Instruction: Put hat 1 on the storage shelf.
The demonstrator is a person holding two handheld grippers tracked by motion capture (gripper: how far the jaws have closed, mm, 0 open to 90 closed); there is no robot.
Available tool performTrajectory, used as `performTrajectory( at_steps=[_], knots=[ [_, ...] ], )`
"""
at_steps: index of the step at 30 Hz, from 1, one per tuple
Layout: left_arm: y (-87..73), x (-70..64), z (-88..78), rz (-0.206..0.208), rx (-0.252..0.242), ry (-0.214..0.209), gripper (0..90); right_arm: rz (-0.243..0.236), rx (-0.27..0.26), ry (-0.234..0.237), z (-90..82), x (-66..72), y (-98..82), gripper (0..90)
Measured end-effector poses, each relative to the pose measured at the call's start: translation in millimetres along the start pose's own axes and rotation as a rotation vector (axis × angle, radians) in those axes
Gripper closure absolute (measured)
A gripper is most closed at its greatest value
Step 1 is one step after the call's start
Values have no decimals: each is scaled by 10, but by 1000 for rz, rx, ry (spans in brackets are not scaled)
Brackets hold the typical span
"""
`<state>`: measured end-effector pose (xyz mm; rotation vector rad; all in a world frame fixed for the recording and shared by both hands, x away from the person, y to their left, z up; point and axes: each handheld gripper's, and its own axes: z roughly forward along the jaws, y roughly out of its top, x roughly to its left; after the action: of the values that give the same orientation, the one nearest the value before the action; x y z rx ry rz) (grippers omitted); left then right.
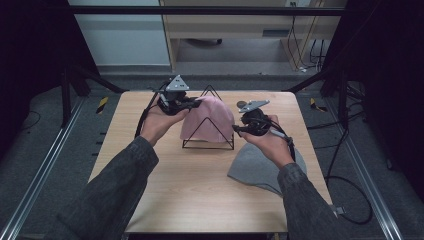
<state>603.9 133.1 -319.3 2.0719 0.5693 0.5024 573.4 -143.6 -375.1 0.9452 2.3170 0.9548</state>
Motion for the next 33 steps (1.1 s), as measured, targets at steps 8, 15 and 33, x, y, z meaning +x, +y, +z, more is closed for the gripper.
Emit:
performTrajectory(
  at_steps=[8, 15, 33],
  knots=[
    [-173, 11, 15, -21, 51, 6, 830, 12, 16, -10, -49, -30, -107, 505],
    [-282, -17, 33, -32, 92, -1, 820, 32, 30, -21, -97, -56, -255, 491],
    [-558, -227, -298, -57, 54, 132, 440, 111, 50, -73, -302, -95, -638, 366]
  ],
)
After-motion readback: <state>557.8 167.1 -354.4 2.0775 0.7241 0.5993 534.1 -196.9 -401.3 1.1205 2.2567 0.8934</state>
